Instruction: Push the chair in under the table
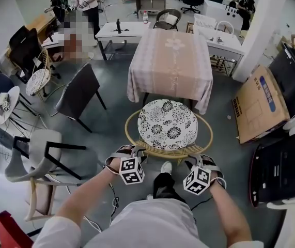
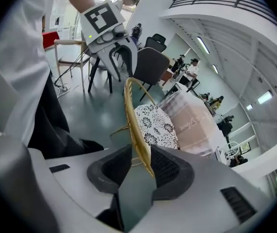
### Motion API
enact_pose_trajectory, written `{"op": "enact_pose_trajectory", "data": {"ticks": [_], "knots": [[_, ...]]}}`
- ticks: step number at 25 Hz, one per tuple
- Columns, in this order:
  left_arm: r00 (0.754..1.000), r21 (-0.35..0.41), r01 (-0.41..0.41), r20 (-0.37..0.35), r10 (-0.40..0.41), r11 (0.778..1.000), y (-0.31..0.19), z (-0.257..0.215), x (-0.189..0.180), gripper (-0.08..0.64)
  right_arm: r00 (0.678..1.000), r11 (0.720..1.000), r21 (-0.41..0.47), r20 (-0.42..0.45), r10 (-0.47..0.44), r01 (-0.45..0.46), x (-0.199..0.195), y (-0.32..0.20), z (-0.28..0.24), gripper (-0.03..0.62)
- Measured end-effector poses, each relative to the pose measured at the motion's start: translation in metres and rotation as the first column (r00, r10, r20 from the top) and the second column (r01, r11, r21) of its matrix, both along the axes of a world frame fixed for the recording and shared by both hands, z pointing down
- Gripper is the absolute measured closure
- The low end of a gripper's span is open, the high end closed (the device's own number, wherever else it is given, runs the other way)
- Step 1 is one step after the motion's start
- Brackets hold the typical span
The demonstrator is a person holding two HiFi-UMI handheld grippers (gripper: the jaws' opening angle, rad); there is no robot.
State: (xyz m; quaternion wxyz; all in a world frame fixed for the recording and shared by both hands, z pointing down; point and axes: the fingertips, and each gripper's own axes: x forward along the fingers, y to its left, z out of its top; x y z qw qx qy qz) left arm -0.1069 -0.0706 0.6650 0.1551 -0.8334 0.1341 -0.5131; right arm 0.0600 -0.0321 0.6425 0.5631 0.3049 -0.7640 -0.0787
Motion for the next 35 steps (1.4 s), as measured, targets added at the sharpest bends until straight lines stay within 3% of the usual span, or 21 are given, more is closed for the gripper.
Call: {"op": "enact_pose_trajectory", "data": {"ticks": [7,12,13,16,26,35], "knots": [[0.994,0.009,-0.082,0.067,0.081,0.997,-0.005,0.014,0.003,0.420,0.979,0.989,-0.018,-0.140,-0.148,0.147,0.008,-0.008,0.024,0.495],[0.986,0.018,-0.113,0.126,0.109,0.993,-0.016,0.022,0.003,0.423,0.969,0.982,-0.027,-0.162,-0.189,0.187,0.007,-0.019,0.030,0.502],[0.985,0.016,-0.117,0.130,0.114,0.993,-0.017,0.021,0.003,0.457,0.966,0.980,-0.033,-0.164,-0.199,0.196,0.006,-0.019,0.030,0.502],[0.981,0.004,-0.124,0.152,0.122,0.992,-0.018,0.020,0.003,0.467,0.959,0.974,-0.052,-0.169,-0.228,0.222,0.005,-0.018,0.030,0.511],[0.981,-0.021,-0.115,0.153,0.117,0.993,-0.020,0.023,0.005,0.468,0.971,0.977,-0.129,-0.143,-0.190,0.172,0.008,-0.023,0.039,0.520],[0.984,-0.020,-0.065,0.162,0.068,0.998,-0.051,0.022,-0.002,0.464,0.982,0.980,-0.138,-0.109,-0.156,0.140,0.001,-0.049,0.039,0.522]]}}
